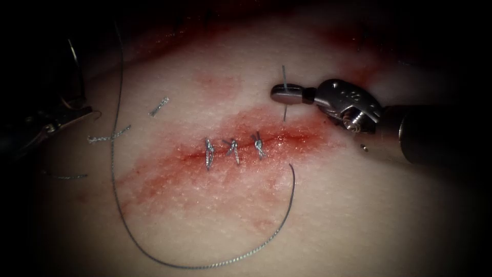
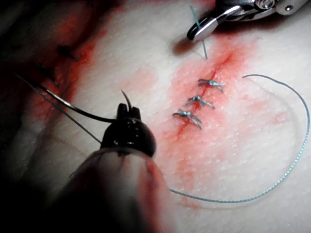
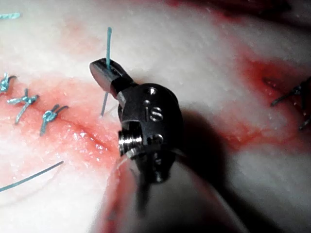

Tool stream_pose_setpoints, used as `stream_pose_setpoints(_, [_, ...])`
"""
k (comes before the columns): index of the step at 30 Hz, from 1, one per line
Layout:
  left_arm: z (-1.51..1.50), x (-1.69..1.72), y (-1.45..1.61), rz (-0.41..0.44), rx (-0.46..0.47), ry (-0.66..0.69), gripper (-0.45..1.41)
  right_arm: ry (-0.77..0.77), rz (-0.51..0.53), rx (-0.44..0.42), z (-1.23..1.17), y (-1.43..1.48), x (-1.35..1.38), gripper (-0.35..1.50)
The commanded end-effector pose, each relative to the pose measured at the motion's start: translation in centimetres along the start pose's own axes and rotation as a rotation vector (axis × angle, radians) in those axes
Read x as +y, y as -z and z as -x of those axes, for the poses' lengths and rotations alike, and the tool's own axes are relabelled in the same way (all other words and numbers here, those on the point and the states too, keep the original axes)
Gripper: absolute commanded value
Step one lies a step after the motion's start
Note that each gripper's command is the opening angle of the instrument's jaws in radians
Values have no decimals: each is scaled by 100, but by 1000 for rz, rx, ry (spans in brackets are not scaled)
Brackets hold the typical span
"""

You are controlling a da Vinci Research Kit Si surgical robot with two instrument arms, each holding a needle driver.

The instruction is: Wound Closure

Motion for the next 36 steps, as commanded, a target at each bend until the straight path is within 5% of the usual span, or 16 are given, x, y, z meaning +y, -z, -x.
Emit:
stream_pose_setpoints(1, [1, 3, -8, 2, 1, 0, -32, 15, -4, -1, 1, -8, -4, -35])
stream_pose_setpoints(25, [-15, 19, -11, 53, 30, -38, -32, 47, -1, 29, -14, -5, -8, -35])
stream_pose_setpoints(27, [-20, 24, -14, 73, 43, -45, -32, 46, 0, 32, -17, -5, -4, 7])
stream_pose_setpoints(31, [-29, 35, -20, 132, 82, -51, -32, 40, 33, 32, -22, -1, -1, 119])
stream_pose_setpoints(34, [-29, 42, -22, 162, 110, -51, -32, 60, 86, 32, -23, 6, -1, 148])
stream_pose_setpoints(36, [-27, 45, -23, 173, 121, -53, -32, 85, 92, 30, -21, 14, -3, 148])
